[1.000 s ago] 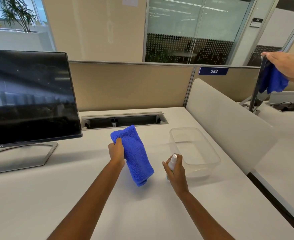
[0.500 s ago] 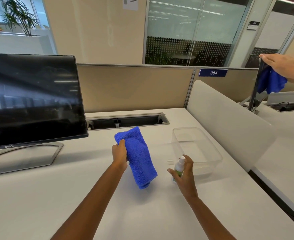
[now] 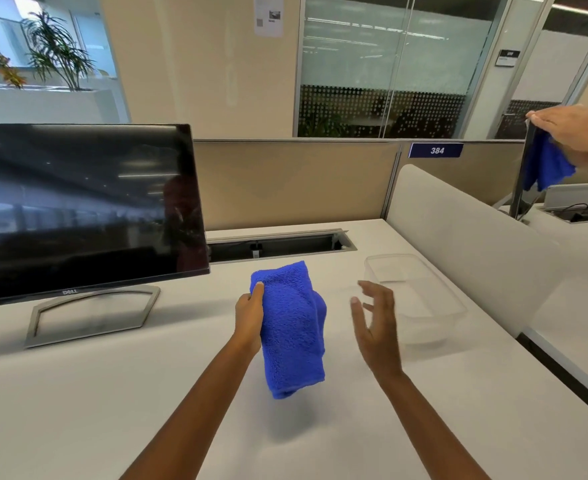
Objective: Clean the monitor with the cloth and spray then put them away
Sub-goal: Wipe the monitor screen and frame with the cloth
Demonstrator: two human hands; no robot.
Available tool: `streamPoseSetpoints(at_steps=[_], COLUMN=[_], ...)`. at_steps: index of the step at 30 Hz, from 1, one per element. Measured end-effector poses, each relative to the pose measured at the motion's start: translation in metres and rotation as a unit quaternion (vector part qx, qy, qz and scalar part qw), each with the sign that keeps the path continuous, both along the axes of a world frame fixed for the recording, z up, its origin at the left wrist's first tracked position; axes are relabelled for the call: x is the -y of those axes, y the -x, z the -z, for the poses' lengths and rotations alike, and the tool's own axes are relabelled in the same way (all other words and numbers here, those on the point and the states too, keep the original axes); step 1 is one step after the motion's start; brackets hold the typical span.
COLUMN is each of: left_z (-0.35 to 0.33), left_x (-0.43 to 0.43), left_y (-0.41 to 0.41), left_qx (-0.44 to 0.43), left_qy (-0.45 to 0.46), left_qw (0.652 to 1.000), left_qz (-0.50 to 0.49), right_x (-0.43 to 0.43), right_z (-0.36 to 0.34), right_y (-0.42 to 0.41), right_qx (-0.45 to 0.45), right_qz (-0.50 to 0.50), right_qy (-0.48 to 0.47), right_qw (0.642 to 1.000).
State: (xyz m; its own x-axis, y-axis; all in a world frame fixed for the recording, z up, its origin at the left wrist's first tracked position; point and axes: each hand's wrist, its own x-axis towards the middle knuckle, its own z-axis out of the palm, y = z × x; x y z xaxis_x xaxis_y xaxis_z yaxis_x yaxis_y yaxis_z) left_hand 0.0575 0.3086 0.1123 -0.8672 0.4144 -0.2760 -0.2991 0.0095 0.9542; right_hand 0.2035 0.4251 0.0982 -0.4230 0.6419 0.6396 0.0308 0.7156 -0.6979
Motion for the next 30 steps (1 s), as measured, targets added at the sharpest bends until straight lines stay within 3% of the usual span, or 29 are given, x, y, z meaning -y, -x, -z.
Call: streamPoseSetpoints(at_steps=[3,5,7,9,14,24,30], left_z=[-0.002,-0.004,-0.005,-0.005,-0.002,-0.006,-0.009], left_x=[0.013,0.021,0.027,0.032,0.042,0.067,0.099], left_y=[0.000,0.001,0.000,-0.001,0.005,0.013,0.022], left_qx=[-0.008,-0.014,-0.019,-0.032,-0.065,-0.093,-0.185], left_qy=[-0.013,-0.026,-0.037,-0.031,-0.002,0.021,0.064], left_qw=[1.000,0.999,0.999,0.999,0.998,0.993,0.968], left_qz=[0.019,0.028,0.030,0.024,-0.008,-0.064,-0.154], right_x=[0.023,0.034,0.042,0.048,0.047,0.057,0.081], right_z=[-0.008,-0.015,-0.019,-0.022,-0.021,-0.022,-0.021], right_y=[0.027,0.040,0.049,0.055,0.065,0.091,0.109], right_qx=[0.123,0.191,0.202,0.184,0.160,0.158,0.143], right_qz=[-0.070,-0.122,-0.180,-0.231,-0.309,-0.301,-0.295], right_qy=[0.172,0.312,0.408,0.469,0.501,0.436,0.401], right_qw=[0.975,0.923,0.872,0.832,0.792,0.833,0.855])
